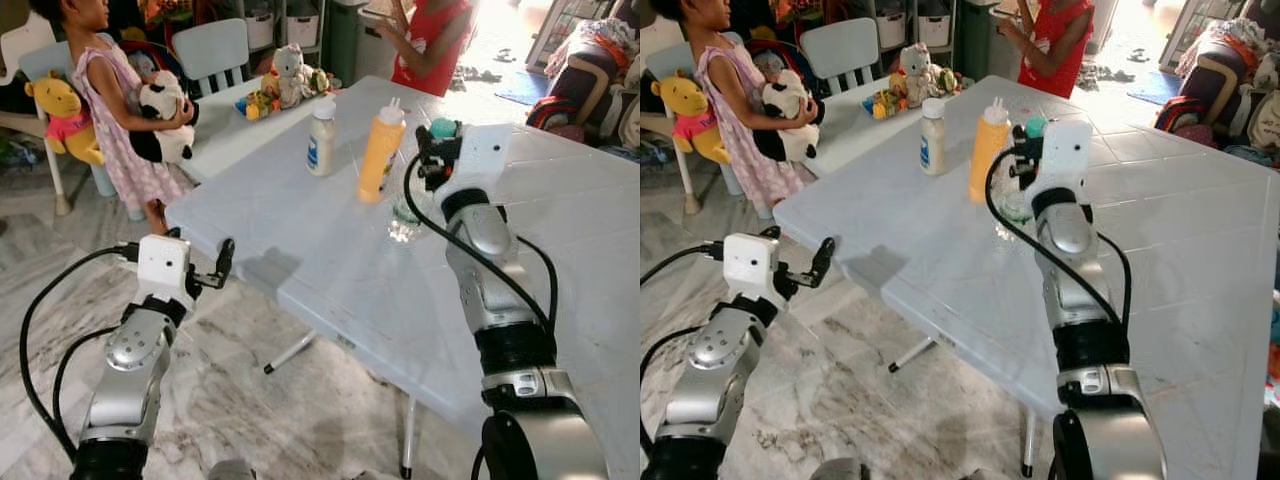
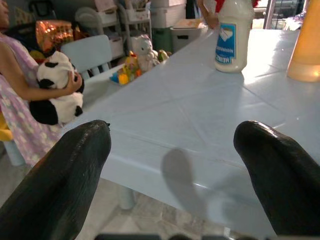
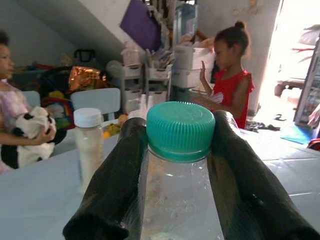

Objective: Restocking fridge

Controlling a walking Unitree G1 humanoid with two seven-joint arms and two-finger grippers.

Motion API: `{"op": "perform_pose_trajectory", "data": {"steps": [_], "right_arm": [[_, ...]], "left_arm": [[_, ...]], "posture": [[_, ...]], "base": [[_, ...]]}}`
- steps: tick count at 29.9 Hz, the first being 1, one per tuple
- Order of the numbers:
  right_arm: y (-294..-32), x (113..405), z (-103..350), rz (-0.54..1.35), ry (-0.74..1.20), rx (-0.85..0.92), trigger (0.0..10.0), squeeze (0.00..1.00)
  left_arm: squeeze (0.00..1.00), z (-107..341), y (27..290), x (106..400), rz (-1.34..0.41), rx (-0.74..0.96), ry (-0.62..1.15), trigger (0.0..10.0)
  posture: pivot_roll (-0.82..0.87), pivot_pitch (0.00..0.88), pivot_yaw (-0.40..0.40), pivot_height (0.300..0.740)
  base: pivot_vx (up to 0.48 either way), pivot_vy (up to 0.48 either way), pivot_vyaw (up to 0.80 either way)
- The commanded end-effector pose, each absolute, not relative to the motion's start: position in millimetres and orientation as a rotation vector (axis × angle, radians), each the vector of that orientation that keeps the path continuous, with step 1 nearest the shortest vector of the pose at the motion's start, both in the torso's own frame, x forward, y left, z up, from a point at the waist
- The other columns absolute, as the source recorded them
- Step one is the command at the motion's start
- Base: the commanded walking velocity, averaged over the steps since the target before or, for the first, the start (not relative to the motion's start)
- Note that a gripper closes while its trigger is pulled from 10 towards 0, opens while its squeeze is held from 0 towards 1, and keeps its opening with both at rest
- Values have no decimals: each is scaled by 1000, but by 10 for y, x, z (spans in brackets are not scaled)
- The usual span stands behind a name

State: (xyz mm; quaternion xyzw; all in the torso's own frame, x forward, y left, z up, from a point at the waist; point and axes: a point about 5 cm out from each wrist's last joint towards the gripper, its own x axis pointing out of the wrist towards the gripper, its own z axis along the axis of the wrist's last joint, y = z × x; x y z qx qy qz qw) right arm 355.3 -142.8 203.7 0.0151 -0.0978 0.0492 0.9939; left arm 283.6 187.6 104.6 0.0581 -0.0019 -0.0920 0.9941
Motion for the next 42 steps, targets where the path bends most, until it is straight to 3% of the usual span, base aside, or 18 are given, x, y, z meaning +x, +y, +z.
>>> {"op": "perform_pose_trajectory", "data": {"steps": [1,11,12,14,15,16,17,35,36,37,38,39,42], "right_arm": [[-1388,3510,2143,125,-217,55,0,0],[-1365,3333,2235,166,-162,108,314,0],[-1378,3328,2211,167,-148,103,2824,0],[-1387,3317,2197,168,-134,101,3137,0],[-1400,3313,2152,170,-114,98,4667,0],[-1416,3309,2107,166,-95,94,10000,804],[-1424,3300,2076,165,-79,93,10000,1000],[-1424,3377,2006,210,-55,-33,10000,1000],[-1402,3414,2012,234,-60,-47,10000,894],[-1387,3431,2015,250,-60,-53,10000,447],[-1370,3446,2018,266,-60,-61,10000,67],[-1343,3460,2019,293,-62,-70,10000,0],[-1303,3486,2014,335,-52,-70,10000,0]], "left_arm": [[0,1072,1848,2873,-188,129,-16,10000],[0,1035,1769,2909,-203,117,-13,10000],[0,1033,1759,2915,-205,116,-13,10000],[0,1031,1754,2918,-205,116,-13,10000],[0,1029,1748,2920,-206,115,-13,10000],[0,1026,1743,2920,-208,114,-12,10000],[0,1021,1741,2919,-208,114,-11,10000],[0,992,1764,2919,-202,123,-1,10000],[0,1000,1771,2925,-200,125,-2,10000],[0,1001,1776,2923,-200,127,-2,10000],[0,1000,1783,2919,-199,128,-1,10000],[0,994,1793,2911,-198,130,0,10000],[0,991,1794,2901,-195,133,0,10000]], "posture": [[69,0,-41,740],[41,0,-40,740],[40,0,-40,740],[40,0,-40,740],[40,0,-41,740],[40,0,-42,740],[40,0,-42,740],[54,0,-41,740],[56,0,-39,740],[57,0,-39,740],[57,0,-37,740],[57,0,-37,740],[71,0,-48,740]], "base": [[0,0,0],[0,0,0],[0,0,0],[0,0,0],[0,0,0],[0,0,0],[0,0,0],[0,0,0],[0,0,0],[0,0,0],[0,0,0],[0,0,0],[0,0,0]]}}
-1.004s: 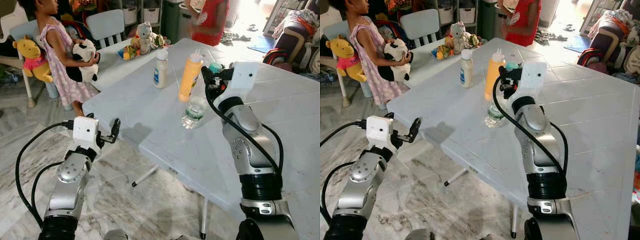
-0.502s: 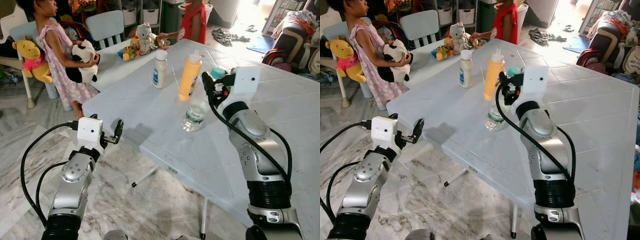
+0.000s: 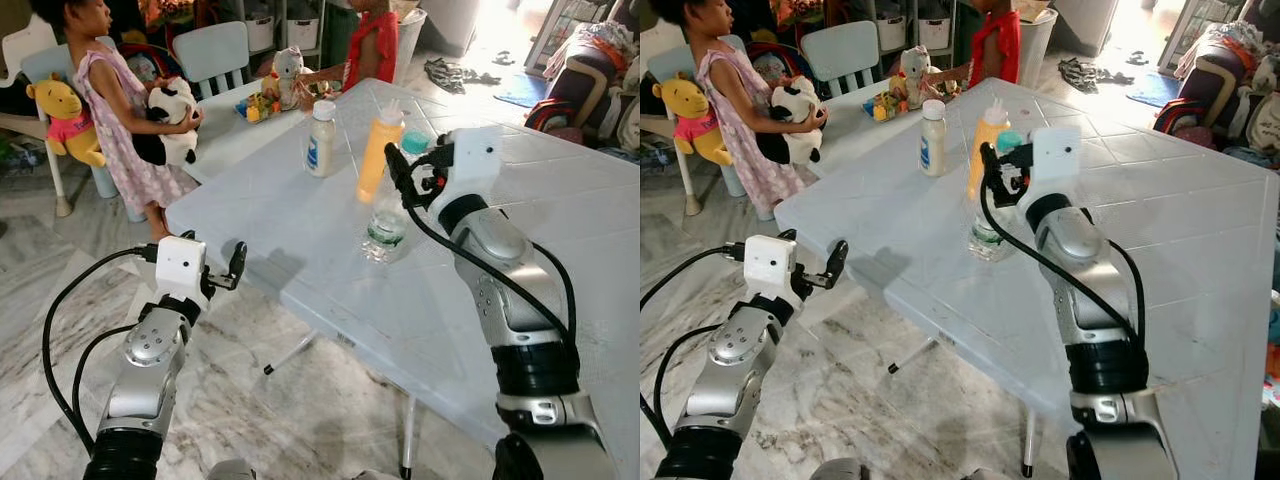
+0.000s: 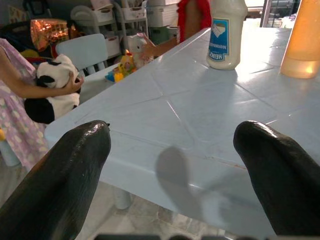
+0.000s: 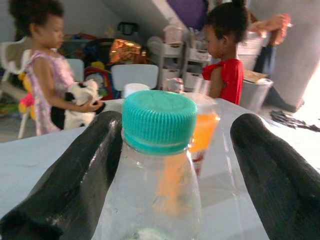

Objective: Restocking fridge

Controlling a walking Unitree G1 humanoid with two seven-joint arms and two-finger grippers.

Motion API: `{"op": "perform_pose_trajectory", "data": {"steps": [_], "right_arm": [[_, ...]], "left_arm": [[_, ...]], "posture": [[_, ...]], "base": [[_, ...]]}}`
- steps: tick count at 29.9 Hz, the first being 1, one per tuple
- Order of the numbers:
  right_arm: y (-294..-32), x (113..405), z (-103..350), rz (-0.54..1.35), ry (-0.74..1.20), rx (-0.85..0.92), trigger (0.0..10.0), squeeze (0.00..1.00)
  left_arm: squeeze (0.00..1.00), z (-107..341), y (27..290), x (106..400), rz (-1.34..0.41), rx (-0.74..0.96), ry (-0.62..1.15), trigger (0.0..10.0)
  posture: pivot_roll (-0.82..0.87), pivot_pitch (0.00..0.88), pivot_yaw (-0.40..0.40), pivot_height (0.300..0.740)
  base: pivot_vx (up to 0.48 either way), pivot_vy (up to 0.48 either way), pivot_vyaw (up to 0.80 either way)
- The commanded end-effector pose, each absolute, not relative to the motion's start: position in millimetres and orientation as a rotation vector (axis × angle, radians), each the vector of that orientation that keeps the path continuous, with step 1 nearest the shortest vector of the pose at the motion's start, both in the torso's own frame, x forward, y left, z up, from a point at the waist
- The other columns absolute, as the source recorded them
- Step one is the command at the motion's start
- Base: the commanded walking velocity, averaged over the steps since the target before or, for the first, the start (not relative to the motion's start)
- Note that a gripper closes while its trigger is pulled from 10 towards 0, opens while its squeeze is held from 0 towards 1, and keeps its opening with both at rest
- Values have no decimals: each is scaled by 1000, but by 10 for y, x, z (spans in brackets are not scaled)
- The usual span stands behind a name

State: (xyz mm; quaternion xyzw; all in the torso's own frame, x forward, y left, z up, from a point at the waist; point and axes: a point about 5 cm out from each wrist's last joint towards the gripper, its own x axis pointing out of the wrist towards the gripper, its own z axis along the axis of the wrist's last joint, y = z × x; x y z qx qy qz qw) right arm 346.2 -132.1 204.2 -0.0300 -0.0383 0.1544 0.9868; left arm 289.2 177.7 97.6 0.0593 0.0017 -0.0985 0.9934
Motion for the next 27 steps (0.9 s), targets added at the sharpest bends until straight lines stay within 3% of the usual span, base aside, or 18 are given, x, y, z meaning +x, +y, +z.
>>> {"op": "perform_pose_trajectory", "data": {"steps": [1,4,5,6,12,13,14,15,16,22,23,27], "right_arm": [[-1295,3496,2020,341,-49,-68,10000,0],[-1268,3517,2027,365,-46,-86,10000,0],[-1263,3524,2025,370,-42,-92,4431,0],[-1258,3532,2019,374,-37,-95,0,0],[-1249,3516,2016,373,-61,-142,0,0],[-1248,3512,2019,373,-67,-146,2157,0],[-1245,3506,2026,374,-73,-152,2157,0],[-1241,3491,2047,375,-94,-184,7176,0],[-1240,3486,2051,375,-100,-197,10000,0],[-1280,3465,2046,343,-118,-243,10000,0],[-1319,3454,2023,314,-113,-241,10000,1000],[-1368,3445,2049,286,-145,-265,10000,1000]], "left_arm": [[0,1000,1798,2904,-193,132,0,10000],[0,1005,1813,2901,-196,141,1,10000],[0,999,1822,2903,-194,145,4,10000],[0,997,1833,2904,-191,149,6,10000],[0,1012,1842,2893,-175,146,-1,10000],[0,1010,1837,2888,-177,147,-1,10000],[0,1008,1830,2884,-179,148,0,10000],[0,1006,1819,2879,-187,157,0,10000],[0,1007,1820,2879,-188,160,0,10000],[0,1035,1859,2901,-181,167,-5,10000],[0,1031,1860,2900,-180,167,-4,10000],[0,1011,1843,2894,-182,166,0,10000]], "posture": [[70,0,-49,740],[71,0,-51,740],[74,0,-53,740],[71,0,-49,740],[77,0,-42,740],[78,0,-41,740],[78,0,-41,740],[79,0,-40,740],[79,0,-38,740],[77,0,-37,740],[75,0,-39,740],[70,0,-37,740]], "base": [[0,0,0],[0,0,0],[0,0,0],[0,0,0],[0,0,0],[0,0,0],[0,0,0],[0,0,0],[0,0,0],[0,0,0],[0,0,0],[0,0,0]]}}
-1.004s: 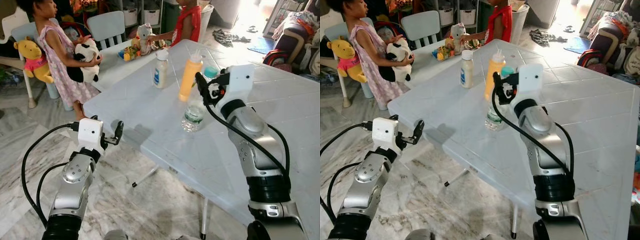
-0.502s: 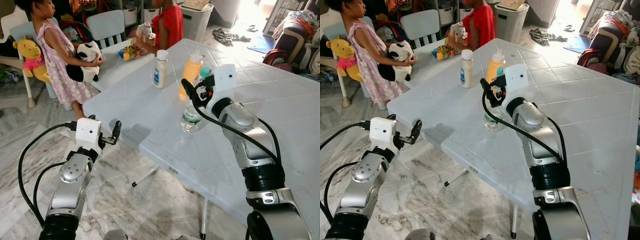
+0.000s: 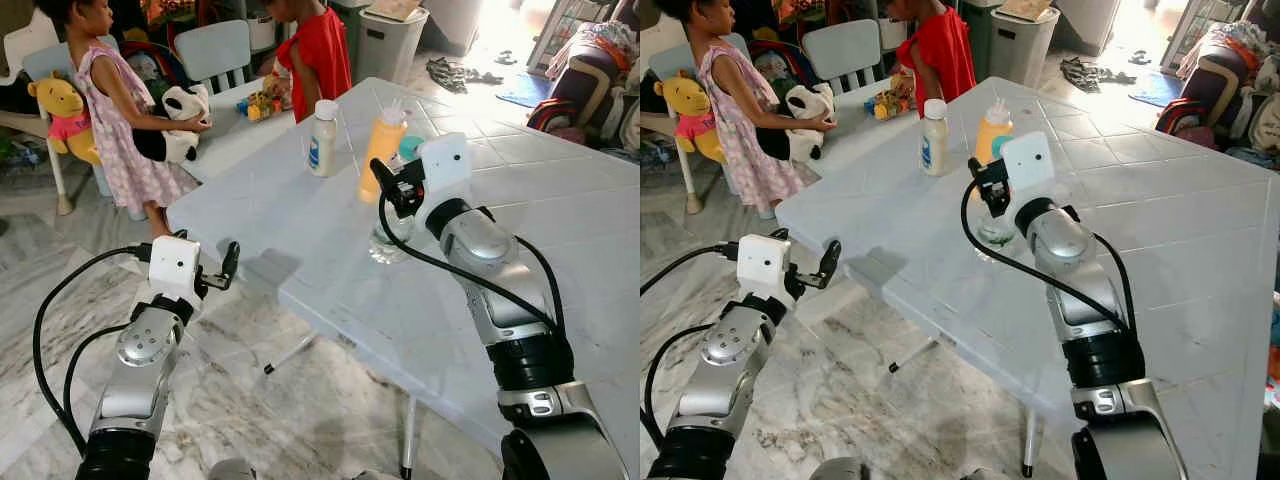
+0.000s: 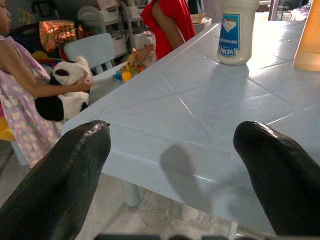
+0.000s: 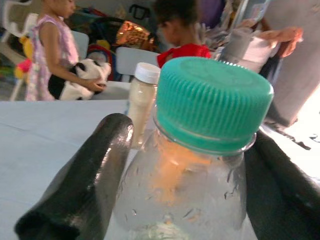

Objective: Restocking fridge

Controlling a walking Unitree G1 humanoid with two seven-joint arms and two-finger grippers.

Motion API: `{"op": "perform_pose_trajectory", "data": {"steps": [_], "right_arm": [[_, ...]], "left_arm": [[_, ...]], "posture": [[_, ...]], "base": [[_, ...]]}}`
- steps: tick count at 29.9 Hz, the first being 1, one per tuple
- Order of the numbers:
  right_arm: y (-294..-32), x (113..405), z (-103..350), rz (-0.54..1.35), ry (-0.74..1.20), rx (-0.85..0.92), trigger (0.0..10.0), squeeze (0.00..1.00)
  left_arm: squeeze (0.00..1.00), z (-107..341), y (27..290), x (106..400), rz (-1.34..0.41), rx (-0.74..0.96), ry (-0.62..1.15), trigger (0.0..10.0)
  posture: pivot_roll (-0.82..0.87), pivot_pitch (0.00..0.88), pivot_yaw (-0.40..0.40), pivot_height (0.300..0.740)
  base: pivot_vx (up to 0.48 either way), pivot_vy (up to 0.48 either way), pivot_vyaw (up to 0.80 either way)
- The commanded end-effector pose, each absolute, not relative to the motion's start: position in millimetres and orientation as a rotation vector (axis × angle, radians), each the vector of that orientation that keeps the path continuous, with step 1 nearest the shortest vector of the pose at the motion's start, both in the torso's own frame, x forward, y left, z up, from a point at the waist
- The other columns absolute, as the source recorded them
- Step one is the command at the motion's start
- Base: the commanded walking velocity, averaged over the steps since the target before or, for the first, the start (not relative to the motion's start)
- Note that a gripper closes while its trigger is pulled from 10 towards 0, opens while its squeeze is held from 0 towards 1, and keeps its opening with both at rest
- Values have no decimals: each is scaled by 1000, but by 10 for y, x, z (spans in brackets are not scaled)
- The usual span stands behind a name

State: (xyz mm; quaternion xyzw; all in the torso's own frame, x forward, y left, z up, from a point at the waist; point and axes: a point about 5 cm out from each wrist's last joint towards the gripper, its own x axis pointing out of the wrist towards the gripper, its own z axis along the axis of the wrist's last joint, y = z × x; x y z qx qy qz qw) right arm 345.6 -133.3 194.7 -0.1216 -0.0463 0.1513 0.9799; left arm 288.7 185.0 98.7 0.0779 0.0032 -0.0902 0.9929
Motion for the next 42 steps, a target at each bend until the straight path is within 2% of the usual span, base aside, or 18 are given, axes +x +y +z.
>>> {"op": "perform_pose_trajectory", "data": {"steps": [1,2,3,4,5,16,17,31,42], "right_arm": [[-1379,3448,2067,283,-152,-260,10000,1000],[-1384,3450,2079,283,-155,-259,10000,1000],[-1391,3453,2105,282,-166,-261,10000,898],[-1391,3453,2105,282,-166,-261,10000,898],[-1393,3455,2121,282,-172,-266,10000,0],[-1416,3435,2189,276,-200,-269,10000,0],[-1429,3437,2198,267,-204,-263,0,0],[-1458,3418,2220,235,-213,-253,0,0],[-1407,3341,2043,216,-135,-38,0,0]], "left_arm": [[0,1008,1835,2894,-185,165,0,10000],[0,1009,1830,2896,-186,164,1,10000],[0,1009,1824,2901,-188,164,0,10000],[0,1009,1824,2901,-188,164,0,10000],[0,1010,1821,2905,-189,164,0,10000],[0,1018,1808,2936,-199,165,-2,10000],[0,1018,1799,2939,-201,165,-3,10000],[0,1005,1781,2945,-204,164,-1,10000],[0,962,1779,2916,-198,172,16,10000]], "posture": [[69,0,-35,740],[69,0,-35,740],[68,0,-34,740],[68,0,-34,740],[66,0,-32,740],[60,0,-26,740],[60,0,-26,740],[55,0,-23,740],[54,0,-26,740]], "base": [[0,0,0],[0,0,0],[0,0,0],[0,0,0],[0,0,0],[0,0,0],[0,0,0],[0,0,0],[0,0,0]]}}
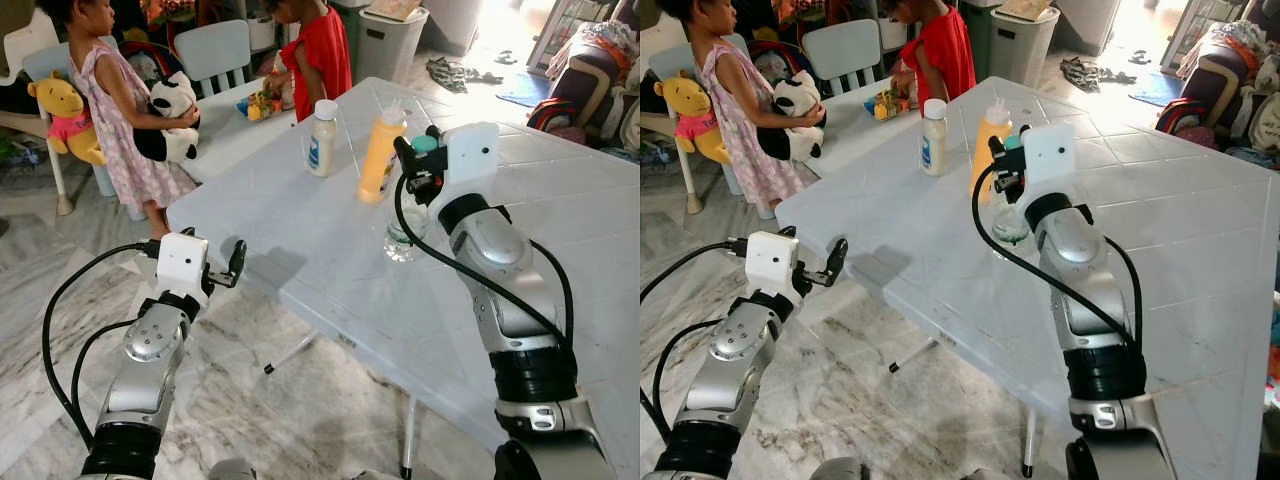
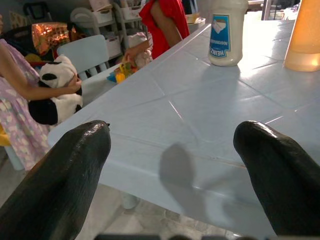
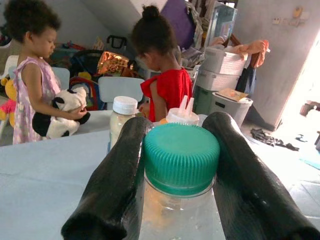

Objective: Restocking fridge

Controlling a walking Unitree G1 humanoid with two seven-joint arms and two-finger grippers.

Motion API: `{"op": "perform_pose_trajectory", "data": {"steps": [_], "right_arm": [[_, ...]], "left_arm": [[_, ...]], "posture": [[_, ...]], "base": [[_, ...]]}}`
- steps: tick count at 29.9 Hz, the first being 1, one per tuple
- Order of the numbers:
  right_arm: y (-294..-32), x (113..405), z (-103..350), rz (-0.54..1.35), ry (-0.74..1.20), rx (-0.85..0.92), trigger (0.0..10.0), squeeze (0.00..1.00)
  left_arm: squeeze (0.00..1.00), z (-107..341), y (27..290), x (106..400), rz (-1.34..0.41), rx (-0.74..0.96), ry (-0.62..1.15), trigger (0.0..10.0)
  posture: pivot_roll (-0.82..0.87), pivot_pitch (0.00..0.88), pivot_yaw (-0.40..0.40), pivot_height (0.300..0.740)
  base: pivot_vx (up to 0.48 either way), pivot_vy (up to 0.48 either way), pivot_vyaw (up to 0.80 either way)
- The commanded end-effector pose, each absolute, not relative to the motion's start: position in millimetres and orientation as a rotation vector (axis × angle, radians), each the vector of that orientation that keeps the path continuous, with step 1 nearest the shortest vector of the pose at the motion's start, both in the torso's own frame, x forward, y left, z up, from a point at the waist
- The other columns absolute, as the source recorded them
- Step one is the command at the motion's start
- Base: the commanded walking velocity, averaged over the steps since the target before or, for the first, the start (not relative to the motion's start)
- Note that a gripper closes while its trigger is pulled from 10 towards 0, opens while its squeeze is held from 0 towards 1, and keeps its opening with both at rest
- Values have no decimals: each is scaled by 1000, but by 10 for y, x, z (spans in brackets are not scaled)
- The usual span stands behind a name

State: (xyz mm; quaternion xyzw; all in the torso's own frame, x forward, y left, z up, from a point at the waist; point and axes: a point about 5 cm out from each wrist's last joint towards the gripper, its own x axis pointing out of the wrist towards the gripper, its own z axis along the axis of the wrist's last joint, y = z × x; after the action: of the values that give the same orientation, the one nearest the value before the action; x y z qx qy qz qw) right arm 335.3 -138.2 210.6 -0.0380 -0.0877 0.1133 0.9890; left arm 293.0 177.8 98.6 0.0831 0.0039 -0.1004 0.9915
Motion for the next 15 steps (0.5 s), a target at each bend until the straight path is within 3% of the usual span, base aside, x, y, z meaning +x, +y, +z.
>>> {"op": "perform_pose_trajectory", "data": {"steps": [1,11,15], "right_arm": [[-1408,3344,2059,216,-145,-28,0,0],[-1374,3346,2282,264,-250,48,0,0],[-1218,3280,2422,391,-316,147,0,0]], "left_arm": [[0,959,1782,2917,-197,173,18,10000],[0,959,1784,2934,-194,178,20,10000],[0,955,1780,2931,-193,181,20,10000]], "posture": [[52,0,-27,740],[50,0,-29,740],[51,0,-30,740]], "base": [[0,0,0],[-26,0,0],[0,0,0]]}}
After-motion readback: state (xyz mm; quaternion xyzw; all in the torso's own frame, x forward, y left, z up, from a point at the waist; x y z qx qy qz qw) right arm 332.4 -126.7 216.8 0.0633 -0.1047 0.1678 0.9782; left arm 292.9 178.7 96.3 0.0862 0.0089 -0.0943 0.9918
